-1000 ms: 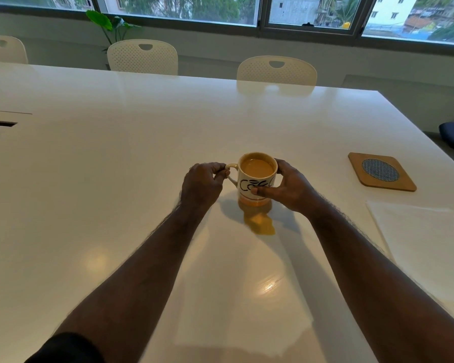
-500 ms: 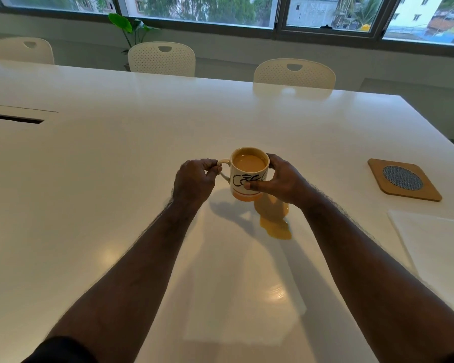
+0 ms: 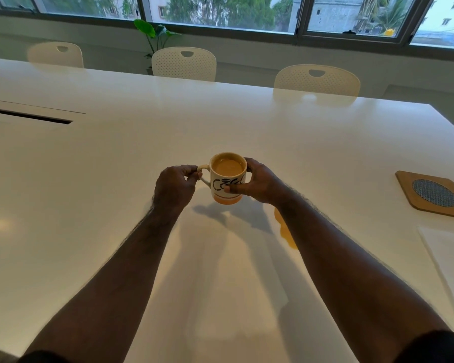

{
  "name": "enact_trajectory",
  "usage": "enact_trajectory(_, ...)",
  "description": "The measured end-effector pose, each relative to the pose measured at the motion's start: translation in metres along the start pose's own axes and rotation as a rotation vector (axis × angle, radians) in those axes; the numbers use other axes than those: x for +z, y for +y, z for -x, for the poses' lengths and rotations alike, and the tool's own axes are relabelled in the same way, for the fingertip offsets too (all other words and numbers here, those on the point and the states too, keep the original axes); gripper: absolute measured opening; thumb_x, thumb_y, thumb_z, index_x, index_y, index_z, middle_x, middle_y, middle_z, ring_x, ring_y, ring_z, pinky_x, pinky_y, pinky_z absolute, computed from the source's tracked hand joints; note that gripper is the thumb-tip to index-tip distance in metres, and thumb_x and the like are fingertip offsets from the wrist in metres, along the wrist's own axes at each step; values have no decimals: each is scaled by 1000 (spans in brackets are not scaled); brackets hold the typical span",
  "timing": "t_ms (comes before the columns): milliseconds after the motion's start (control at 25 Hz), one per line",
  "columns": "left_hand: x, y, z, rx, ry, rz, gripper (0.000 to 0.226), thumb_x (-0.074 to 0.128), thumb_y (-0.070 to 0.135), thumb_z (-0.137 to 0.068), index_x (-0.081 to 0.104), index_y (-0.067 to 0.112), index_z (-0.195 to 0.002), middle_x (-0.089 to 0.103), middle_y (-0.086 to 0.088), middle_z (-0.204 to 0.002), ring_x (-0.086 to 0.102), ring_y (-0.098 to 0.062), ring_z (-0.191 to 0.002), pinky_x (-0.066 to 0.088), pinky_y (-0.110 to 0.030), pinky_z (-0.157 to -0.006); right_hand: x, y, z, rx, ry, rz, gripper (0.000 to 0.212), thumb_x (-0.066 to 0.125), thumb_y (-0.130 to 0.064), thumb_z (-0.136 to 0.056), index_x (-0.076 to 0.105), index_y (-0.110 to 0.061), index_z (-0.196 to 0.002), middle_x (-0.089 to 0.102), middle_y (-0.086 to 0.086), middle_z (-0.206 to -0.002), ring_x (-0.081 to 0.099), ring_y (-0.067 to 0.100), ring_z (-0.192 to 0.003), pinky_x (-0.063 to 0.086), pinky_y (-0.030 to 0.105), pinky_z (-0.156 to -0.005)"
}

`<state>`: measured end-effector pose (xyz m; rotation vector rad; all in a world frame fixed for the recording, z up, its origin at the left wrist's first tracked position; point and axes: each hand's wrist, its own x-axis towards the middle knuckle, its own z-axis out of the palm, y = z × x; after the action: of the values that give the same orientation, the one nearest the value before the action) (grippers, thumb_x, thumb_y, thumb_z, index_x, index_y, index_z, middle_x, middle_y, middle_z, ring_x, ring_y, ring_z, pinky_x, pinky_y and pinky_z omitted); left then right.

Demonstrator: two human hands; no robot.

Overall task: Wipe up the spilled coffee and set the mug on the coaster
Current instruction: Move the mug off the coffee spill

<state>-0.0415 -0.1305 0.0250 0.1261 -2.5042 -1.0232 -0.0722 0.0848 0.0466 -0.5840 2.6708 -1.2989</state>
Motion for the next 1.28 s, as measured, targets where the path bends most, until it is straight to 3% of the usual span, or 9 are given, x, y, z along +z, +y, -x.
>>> enact_trajectory(600,-23,-38,-5,-71,49,-22,26,65,27,-91,73,13,-111,74,-6,-107,66,-22,-97,49,-29,-79,36,-21,-33,9,-94,-37,80,84,-19,-73,43,-13,-142,52,6,-138,47,22,-129,46,47,-104)
enact_trajectory(960,-23,-41,-3,-73,51,-21,26,66,26,-90,73,11,-111,74,-7,-107,67,-23,-97,52,-32,-81,42,-19,-36,31,-102,-37,81,85,-21,-72,43,-16,-141,51,5,-140,47,21,-130,47,39,-102)
enact_trajectory(1280,-20,-41,-3,-95,52,-17,26,66,26,-90,73,11,-110,74,-6,-106,67,-23,-96,54,-36,-83,43,-18,-38,54,-96,-47,81,86,-19,-70,45,-13,-140,55,5,-136,50,21,-126,48,44,-103)
